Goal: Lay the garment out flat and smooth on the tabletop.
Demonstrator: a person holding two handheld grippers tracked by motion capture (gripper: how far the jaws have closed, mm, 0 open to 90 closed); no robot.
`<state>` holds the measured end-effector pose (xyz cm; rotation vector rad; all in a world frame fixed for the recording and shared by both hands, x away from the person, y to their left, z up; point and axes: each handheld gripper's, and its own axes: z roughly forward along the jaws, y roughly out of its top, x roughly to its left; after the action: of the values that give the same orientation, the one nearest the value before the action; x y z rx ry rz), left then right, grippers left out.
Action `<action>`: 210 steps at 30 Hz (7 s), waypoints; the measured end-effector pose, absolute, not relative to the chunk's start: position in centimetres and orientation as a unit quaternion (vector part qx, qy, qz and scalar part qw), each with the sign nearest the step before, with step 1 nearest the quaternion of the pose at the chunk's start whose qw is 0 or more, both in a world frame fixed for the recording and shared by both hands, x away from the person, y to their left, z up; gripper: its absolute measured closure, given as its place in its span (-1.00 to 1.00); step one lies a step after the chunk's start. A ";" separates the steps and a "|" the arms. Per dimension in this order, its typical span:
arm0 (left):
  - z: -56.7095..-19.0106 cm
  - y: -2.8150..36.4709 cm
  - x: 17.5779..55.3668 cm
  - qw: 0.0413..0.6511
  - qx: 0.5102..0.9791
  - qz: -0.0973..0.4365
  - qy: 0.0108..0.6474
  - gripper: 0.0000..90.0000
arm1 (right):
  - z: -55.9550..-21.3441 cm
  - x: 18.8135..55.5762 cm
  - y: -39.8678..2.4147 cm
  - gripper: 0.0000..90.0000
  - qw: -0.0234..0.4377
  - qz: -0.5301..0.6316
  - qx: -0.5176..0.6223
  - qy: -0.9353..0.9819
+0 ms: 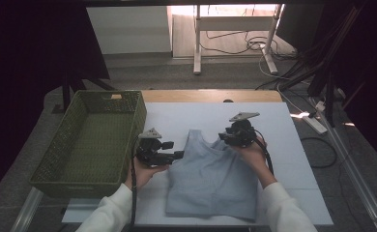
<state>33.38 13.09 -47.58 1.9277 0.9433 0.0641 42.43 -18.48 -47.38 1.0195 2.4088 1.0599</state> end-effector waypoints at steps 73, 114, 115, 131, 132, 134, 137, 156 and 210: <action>-47.5 13.3 33.2 0.482 0.786 0.022 0.388 -0.27 | -48.1 43.6 -18.0 0.20 0.140 0.366 0.361 0.846; -47.5 12.8 33.3 0.484 0.790 0.021 0.377 -0.27 | -48.9 35.1 -18.0 -0.10 0.141 0.339 0.332 0.869; -47.5 12.7 33.3 0.483 0.790 0.021 0.377 -0.27 | -49.0 35.4 -18.0 -0.08 0.141 0.341 0.333 0.868; -47.3 12.7 33.2 0.484 0.789 0.026 0.377 -0.27 | -50.1 36.6 -16.4 0.87 0.161 0.300 0.288 0.895; -47.3 12.7 33.2 0.484 0.789 0.027 0.377 -0.27 | -49.9 36.6 -16.4 0.87 0.168 0.308 0.287 0.891; -47.3 12.8 33.2 0.485 0.789 0.027 0.377 -0.27 | -49.3 36.5 -16.3 0.87 0.179 0.327 0.284 0.883; -47.3 12.8 33.3 0.485 0.788 0.027 0.378 -0.27 | -48.7 36.8 -16.0 0.88 0.189 0.346 0.288 0.873; -47.1 13.3 33.2 0.488 0.784 0.030 0.381 -0.28 | -51.3 39.4 -13.8 0.86 0.167 0.323 0.308 0.879; -47.1 13.3 33.2 0.487 0.785 0.030 0.381 -0.28 | -47.6 28.8 -14.8 0.08 0.087 0.387 0.234 0.887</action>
<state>33.19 13.33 -47.12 1.9102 0.9257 0.0738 28.78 -14.82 -47.61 0.6982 2.6433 1.1543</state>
